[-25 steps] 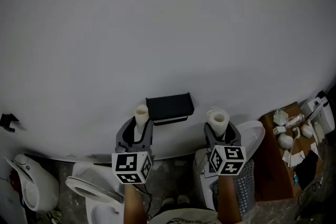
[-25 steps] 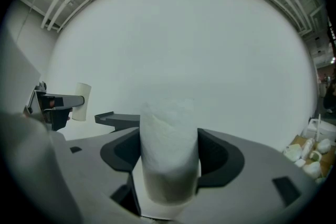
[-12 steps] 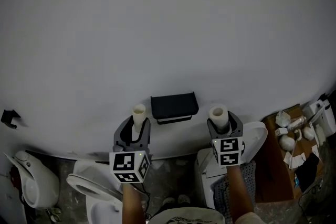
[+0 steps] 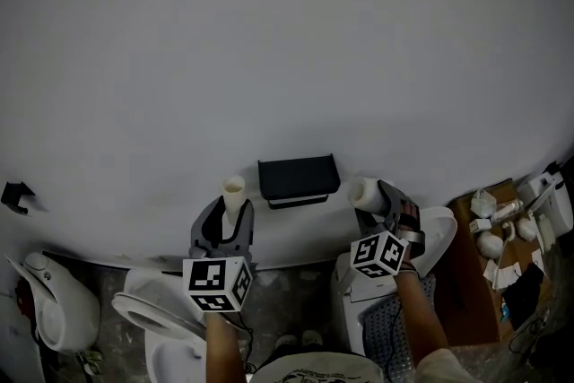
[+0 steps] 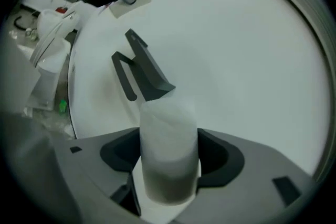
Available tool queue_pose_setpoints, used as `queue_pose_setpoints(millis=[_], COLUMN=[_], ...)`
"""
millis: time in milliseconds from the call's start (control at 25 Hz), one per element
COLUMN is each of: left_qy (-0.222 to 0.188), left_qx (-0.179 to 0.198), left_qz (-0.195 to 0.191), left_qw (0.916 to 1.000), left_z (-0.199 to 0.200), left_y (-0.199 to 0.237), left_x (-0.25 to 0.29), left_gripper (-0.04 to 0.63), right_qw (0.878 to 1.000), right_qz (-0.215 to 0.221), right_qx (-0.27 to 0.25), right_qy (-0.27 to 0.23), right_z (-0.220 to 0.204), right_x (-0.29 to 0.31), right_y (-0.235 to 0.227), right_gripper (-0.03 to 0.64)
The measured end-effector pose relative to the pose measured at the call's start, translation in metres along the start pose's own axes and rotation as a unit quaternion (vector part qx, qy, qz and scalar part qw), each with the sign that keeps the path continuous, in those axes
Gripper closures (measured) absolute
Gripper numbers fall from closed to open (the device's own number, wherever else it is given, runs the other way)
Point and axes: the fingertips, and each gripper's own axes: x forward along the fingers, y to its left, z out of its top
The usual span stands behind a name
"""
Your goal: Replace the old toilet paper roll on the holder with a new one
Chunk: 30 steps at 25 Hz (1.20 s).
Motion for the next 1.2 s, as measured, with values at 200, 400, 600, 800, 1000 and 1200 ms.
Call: queue_pose_setpoints(millis=[200,400,600,800,1000,1200], left_qy=[0.0,0.0,0.0,0.003,0.002,0.002], left_qx=[-0.003,-0.003,-0.003,-0.007,-0.004,-0.003], left_qz=[0.001,0.008,0.012,0.016,0.024,0.034], left_qw=[1.0,1.0,0.9999,0.9998,0.9997,0.9994], left_z=[-0.001,-0.001,-0.001,-0.003,-0.003,-0.002], left_y=[-0.001,0.001,0.003,0.003,0.005,0.01], left_x=[-0.003,-0.006,-0.008,-0.011,-0.014,-0.02], left_gripper=[0.41,0.41,0.41,0.41,0.41,0.41], right_qw=[0.994,0.985,0.982,0.981,0.98,0.978], right_qz=[-0.001,-0.002,0.004,0.009,0.013,0.023], right_qx=[-0.113,-0.17,-0.188,-0.196,-0.198,-0.206], right_qy=[0.005,0.009,0.01,0.007,0.004,-0.002], right_z=[0.0,-0.001,-0.001,0.001,0.004,0.012], right_x=[0.009,0.017,0.023,0.028,0.035,0.041], right_y=[0.017,0.027,0.034,0.039,0.045,0.057], right_gripper=[0.314,0.314,0.316,0.316,0.315,0.316])
